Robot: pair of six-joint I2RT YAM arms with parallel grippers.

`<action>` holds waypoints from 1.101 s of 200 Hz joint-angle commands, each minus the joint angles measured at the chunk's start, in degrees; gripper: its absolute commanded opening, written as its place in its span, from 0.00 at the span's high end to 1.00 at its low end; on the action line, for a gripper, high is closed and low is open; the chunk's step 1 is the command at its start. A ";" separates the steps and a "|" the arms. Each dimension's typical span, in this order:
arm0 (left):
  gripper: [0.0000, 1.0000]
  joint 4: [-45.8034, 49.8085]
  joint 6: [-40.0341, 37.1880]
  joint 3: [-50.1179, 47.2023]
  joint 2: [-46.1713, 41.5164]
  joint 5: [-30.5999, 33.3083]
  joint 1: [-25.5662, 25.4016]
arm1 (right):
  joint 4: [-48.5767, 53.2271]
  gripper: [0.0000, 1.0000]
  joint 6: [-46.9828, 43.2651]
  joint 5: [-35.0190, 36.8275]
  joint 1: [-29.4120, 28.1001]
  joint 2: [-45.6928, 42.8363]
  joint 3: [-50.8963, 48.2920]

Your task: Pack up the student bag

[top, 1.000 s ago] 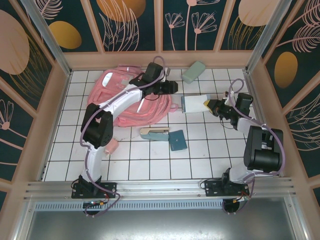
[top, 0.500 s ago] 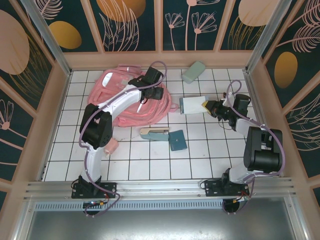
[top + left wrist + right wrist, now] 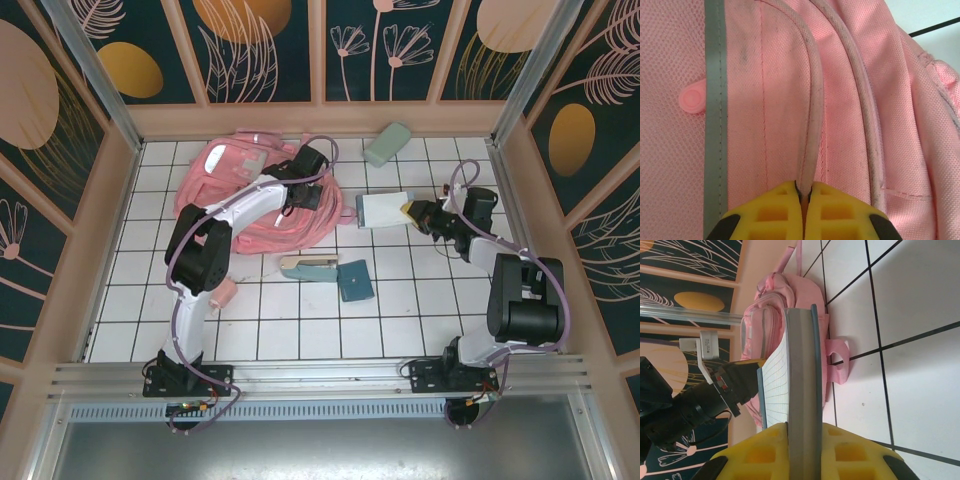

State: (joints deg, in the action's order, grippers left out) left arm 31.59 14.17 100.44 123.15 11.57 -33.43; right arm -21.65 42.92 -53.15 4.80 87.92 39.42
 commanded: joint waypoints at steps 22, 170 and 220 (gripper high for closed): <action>1.00 2.57 -1.35 4.44 -5.25 0.66 0.21 | -10.32 1.00 6.02 2.13 -3.74 2.01 -1.34; 1.00 -2.46 11.22 12.38 -15.71 -31.51 15.46 | -21.47 1.00 19.41 17.28 -22.98 21.99 17.00; 1.00 -4.66 14.67 11.38 -15.37 -36.67 17.15 | -22.54 1.00 25.10 22.20 -30.34 32.99 31.51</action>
State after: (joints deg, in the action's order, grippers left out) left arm 35.99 26.11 111.53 111.37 -18.33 -16.01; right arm -40.58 64.38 -34.41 -22.33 117.21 62.87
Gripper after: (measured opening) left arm 0.048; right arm 0.152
